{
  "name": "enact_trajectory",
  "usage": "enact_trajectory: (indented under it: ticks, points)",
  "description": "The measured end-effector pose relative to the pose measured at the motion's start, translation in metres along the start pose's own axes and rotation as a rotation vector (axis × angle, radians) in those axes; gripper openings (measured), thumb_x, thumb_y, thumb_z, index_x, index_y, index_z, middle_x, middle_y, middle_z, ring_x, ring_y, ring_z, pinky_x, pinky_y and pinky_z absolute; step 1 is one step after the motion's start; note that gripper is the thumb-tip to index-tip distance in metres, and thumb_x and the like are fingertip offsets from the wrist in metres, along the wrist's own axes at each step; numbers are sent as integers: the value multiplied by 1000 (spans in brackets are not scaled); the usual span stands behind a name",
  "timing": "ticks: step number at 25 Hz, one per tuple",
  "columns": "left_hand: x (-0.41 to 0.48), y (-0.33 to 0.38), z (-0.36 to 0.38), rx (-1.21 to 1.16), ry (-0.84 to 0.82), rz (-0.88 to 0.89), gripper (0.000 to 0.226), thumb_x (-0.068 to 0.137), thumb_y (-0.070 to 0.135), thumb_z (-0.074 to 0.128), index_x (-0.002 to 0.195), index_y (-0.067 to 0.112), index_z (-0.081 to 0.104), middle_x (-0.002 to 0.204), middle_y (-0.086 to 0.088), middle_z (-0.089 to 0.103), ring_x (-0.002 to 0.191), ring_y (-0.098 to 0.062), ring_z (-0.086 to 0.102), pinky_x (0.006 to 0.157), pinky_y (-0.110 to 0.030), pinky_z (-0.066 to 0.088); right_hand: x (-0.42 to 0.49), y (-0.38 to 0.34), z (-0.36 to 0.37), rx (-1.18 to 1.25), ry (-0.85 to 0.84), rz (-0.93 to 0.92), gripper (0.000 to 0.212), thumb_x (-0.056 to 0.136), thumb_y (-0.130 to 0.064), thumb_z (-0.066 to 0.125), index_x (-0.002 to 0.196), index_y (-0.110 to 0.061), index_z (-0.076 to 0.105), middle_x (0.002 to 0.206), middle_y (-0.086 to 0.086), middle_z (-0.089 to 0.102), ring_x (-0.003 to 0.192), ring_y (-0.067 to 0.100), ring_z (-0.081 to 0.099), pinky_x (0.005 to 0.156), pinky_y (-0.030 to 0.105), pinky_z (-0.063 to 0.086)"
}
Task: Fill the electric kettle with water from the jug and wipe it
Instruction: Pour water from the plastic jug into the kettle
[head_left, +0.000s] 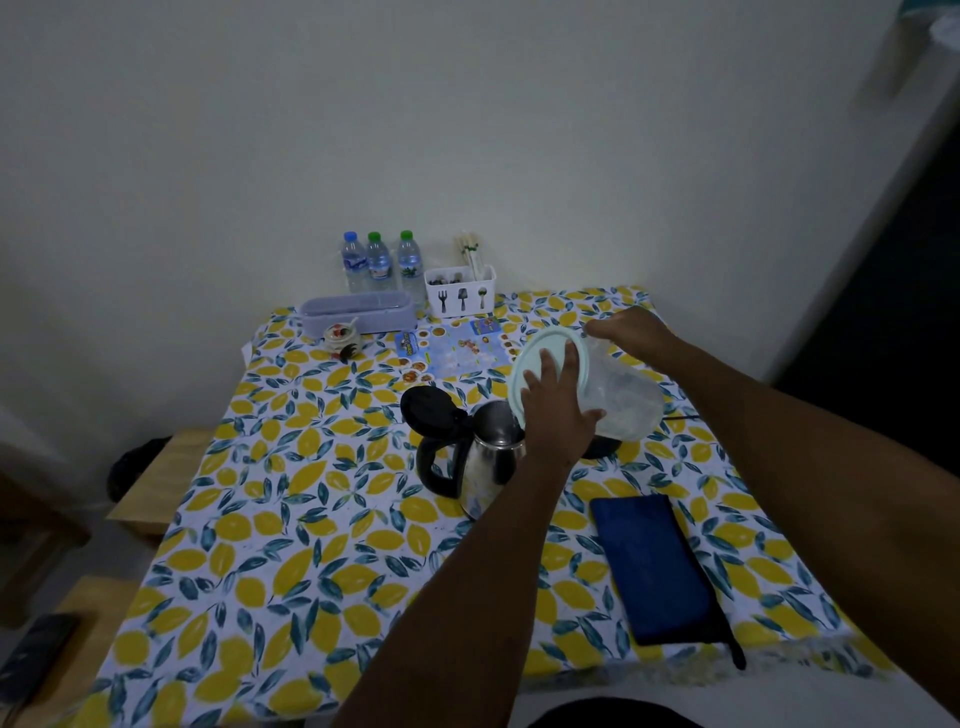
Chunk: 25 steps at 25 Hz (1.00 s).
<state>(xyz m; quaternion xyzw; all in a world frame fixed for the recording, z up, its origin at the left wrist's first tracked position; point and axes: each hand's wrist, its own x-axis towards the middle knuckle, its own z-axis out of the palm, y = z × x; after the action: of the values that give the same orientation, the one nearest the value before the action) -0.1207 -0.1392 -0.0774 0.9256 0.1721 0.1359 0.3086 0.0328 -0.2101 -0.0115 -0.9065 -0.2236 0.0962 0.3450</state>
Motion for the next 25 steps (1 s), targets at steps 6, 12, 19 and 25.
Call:
enact_trajectory:
  ticks: [6,12,19,25]
  points:
    - [-2,1,1,-3,0,4,97,83,37,70,152,23,3,161,-16,5,142,-51,10,115,-59,16,-4,-3,-2,-56,-9,-19,45,77,-40,66,53,-15,37,54,2,36,52,18,38,54,35,27]
    - [-4,1,-2,-27,11,-1,96,83,35,70,152,20,4,161,-15,7,143,-50,11,115,-58,15,1,-2,-2,-119,-68,-19,50,65,-60,56,68,-11,56,61,4,44,59,19,44,55,33,34]
    - [-8,-1,-1,-62,4,-14,96,83,34,70,152,20,4,162,-15,5,143,-50,8,116,-58,15,0,-4,1,-133,-44,-44,49,78,-45,64,52,-15,36,54,1,34,51,17,36,52,35,26]
    - [-8,-1,-2,-54,13,-18,95,84,35,69,152,18,4,162,-15,3,143,-49,9,116,-57,13,3,-5,1,-170,-66,-49,47,79,-51,62,58,-11,52,54,3,40,53,18,43,52,35,29]
